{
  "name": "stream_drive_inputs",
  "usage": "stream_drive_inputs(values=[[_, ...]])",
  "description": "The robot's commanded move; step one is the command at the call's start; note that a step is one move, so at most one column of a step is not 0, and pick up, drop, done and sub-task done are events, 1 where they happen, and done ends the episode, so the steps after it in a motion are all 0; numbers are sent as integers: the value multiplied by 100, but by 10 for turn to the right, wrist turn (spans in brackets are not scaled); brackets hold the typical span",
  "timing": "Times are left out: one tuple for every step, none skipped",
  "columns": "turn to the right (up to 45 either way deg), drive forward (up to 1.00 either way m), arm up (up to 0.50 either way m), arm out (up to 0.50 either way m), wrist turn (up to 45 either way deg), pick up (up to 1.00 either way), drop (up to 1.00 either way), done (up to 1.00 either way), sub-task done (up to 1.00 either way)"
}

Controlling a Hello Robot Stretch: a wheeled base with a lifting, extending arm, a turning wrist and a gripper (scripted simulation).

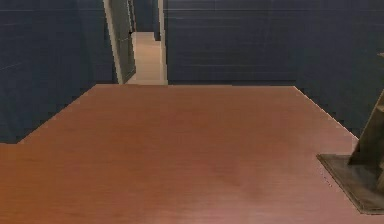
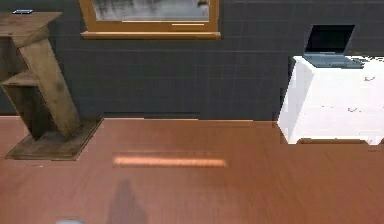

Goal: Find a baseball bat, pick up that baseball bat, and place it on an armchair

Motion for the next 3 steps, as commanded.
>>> stream_drive_inputs(values=[[-450, 0, 0, 0, 0, 0, 0, 0, 0], [-450, 0, 0, 0, 0, 0, 0, 0, 0], [-450, 0, 0, 0, 0, 0, 0, 0, 0]])
